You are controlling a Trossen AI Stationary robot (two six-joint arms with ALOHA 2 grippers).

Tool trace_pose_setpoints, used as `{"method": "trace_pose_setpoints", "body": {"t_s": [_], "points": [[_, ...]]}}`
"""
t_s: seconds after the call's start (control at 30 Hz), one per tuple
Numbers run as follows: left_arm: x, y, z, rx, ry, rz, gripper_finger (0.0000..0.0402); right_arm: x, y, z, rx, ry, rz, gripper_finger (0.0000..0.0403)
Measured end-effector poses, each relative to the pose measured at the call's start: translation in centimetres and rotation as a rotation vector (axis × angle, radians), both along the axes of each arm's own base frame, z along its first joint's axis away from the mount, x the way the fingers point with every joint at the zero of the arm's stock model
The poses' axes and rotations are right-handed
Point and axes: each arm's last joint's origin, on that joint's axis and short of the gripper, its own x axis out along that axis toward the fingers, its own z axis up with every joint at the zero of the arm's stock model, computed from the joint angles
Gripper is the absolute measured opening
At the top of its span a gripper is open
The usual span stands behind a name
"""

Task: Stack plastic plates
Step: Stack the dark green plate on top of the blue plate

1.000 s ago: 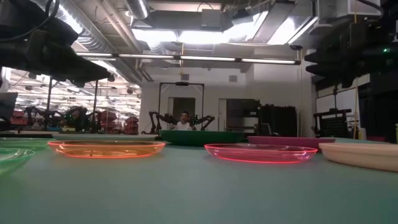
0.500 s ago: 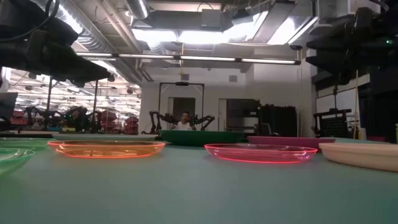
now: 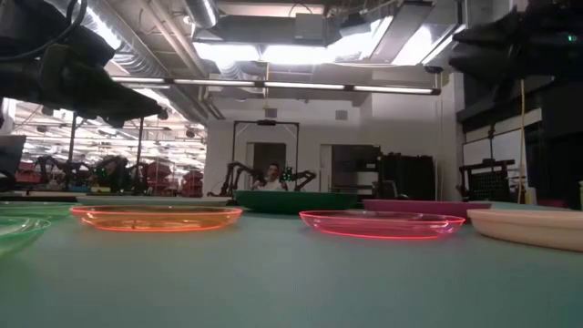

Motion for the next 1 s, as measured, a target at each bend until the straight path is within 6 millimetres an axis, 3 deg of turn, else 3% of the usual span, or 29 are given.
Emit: {"method": "trace_pose_setpoints", "body": {"t_s": [0.5,0.73,1.0], "points": [[0.0,0.0,0.0,0.003,0.001,0.000,0.0114,6.2,-0.3,5.2,-0.110,0.306,-0.021,0.0227],[0.0,0.0,0.0,0.003,0.001,0.000,0.0114,9.7,-0.5,6.4,-0.121,0.462,-0.013,0.0227],[0.0,0.0,0.0,0.003,0.001,0.004,0.0114,13.3,-0.7,6.4,-0.150,0.568,0.005,0.0227]]}}
